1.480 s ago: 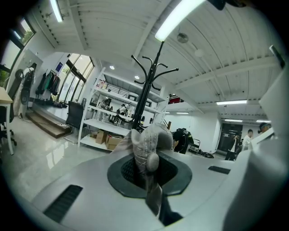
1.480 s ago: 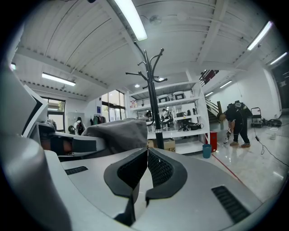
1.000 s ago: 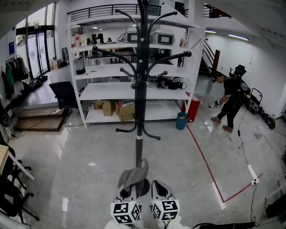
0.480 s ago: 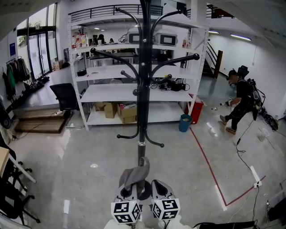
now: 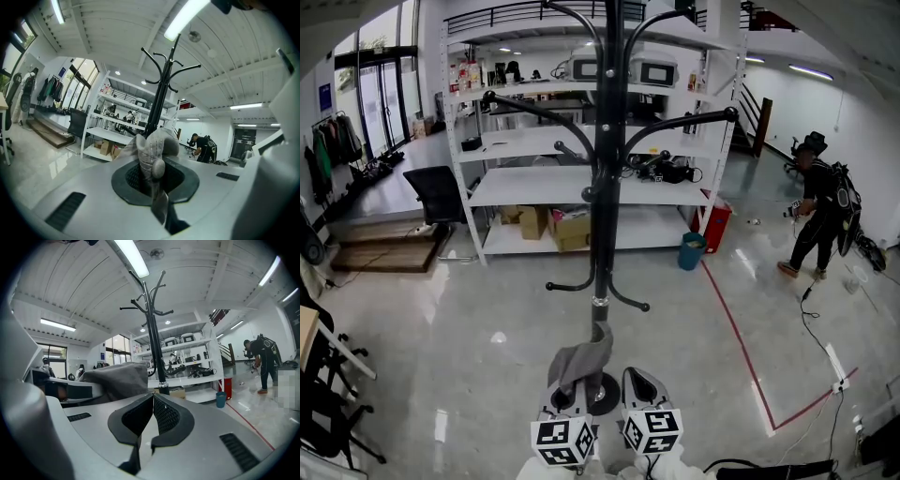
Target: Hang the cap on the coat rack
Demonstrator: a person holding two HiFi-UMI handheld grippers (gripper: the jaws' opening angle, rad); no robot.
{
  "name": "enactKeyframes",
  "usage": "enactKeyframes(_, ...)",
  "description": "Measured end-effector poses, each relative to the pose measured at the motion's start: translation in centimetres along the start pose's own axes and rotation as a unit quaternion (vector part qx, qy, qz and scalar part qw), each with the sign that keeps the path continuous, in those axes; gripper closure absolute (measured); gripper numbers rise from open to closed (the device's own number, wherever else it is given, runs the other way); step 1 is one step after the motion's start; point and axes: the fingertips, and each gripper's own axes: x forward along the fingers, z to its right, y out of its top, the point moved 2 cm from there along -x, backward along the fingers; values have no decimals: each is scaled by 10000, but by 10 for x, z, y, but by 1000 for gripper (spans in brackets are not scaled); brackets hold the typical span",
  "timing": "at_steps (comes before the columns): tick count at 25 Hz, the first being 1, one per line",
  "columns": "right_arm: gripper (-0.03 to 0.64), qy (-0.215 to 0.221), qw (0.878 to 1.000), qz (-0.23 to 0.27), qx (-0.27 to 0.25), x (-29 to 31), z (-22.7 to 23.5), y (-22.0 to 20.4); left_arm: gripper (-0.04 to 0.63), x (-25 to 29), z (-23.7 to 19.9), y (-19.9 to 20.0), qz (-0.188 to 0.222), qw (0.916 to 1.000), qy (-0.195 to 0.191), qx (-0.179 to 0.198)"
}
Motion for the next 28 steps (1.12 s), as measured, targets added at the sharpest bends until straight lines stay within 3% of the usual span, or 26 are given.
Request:
enactKeyframes(7,606,175,9998,-29,-94,11,5,7,581,5,2,7,93,9998,126,-103)
enactKeyframes(15,606,422,9987,165,-225,27,8,28,581,8,2,39,520,9981,332,36)
enactKeyframes(28,606,645,9972,197,-328,32,4,30,581,-1,12,106,1369,9894,294,391)
